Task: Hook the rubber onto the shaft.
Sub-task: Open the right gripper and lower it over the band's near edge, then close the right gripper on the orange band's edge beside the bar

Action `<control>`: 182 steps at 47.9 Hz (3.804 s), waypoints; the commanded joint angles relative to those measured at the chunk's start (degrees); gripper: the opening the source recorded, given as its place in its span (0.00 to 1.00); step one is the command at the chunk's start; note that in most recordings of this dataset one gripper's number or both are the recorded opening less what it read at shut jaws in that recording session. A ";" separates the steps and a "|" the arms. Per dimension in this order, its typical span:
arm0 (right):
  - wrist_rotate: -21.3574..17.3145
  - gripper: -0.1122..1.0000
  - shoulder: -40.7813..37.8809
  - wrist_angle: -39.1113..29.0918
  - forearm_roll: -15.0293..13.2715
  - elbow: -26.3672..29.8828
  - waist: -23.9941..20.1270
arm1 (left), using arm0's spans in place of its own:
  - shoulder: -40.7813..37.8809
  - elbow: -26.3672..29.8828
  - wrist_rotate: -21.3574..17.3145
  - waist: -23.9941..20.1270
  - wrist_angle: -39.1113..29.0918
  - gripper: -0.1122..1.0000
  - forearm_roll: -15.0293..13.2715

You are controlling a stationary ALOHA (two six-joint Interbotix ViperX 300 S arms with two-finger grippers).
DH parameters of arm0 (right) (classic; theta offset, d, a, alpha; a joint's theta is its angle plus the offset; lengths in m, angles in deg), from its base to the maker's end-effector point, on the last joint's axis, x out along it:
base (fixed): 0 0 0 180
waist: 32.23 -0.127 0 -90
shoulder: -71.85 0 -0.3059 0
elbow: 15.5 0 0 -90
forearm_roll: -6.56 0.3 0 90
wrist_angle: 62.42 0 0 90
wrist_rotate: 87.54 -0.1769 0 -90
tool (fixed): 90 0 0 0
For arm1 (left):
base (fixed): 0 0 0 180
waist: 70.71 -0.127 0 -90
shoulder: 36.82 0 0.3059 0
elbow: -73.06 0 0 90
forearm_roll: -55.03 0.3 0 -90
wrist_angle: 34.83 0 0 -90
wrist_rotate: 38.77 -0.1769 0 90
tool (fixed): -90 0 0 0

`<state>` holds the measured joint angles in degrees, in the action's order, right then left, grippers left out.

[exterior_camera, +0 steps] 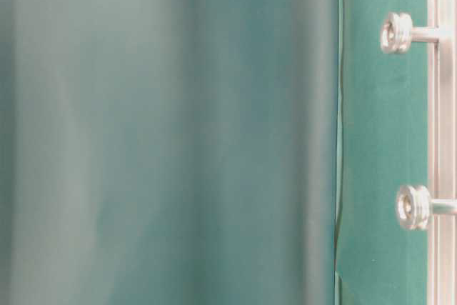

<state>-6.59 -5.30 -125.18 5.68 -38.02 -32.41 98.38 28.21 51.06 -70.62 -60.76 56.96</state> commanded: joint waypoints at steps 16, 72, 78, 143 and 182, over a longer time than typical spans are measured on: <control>0.00 0.98 0.44 0.35 0.00 1.41 -0.09 | -0.44 1.93 0.09 -0.18 0.53 0.12 0.09; -0.88 0.98 -5.71 14.33 4.31 -7.82 -4.66 | -1.23 1.93 0.09 -0.09 0.53 0.12 0.09; -0.88 0.98 -6.50 16.52 4.31 -9.14 -5.19 | -1.23 1.93 0.09 -0.09 0.53 0.12 0.09; -5.71 0.98 -13.10 30.67 4.31 -16.70 -8.53 | -1.23 1.93 0.09 -0.09 0.53 0.12 0.09; -5.71 0.16 -13.45 30.50 2.99 -16.44 -8.53 | -1.23 1.93 0.00 -0.18 0.53 0.12 0.09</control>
<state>-12.31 -19.45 -94.86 8.84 -55.42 -40.76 97.59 28.21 51.06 -70.62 -60.76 56.96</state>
